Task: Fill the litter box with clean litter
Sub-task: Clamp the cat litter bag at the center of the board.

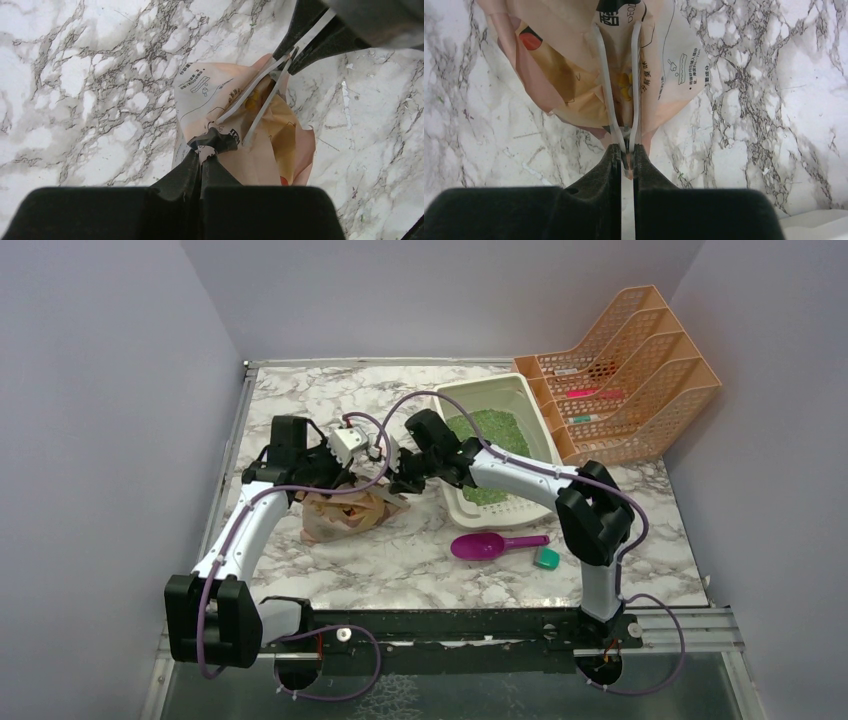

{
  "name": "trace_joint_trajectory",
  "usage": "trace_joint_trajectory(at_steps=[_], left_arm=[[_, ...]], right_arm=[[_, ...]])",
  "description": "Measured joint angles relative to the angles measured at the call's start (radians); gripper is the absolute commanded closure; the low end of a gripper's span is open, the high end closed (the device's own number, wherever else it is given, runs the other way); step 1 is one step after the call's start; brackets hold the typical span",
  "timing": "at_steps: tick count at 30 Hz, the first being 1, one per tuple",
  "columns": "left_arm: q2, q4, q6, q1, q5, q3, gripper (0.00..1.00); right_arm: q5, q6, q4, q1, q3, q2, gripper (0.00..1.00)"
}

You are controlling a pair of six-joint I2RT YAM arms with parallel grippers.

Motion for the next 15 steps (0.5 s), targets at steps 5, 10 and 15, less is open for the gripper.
trace_joint_trajectory(at_steps=[5,10,15], left_arm=[[-0.001,0.017,-0.005,0.002,0.0,-0.004,1.0],[-0.021,0.021,-0.014,0.002,0.004,-0.015,1.0],[-0.048,0.02,-0.032,-0.01,0.039,-0.019,0.95]], right_arm=[[0.024,0.081,0.05,0.006,-0.016,-0.004,0.73],[0.024,0.145,0.182,0.009,-0.094,-0.005,0.62],[0.029,0.209,0.241,-0.002,-0.156,-0.024,0.56]])
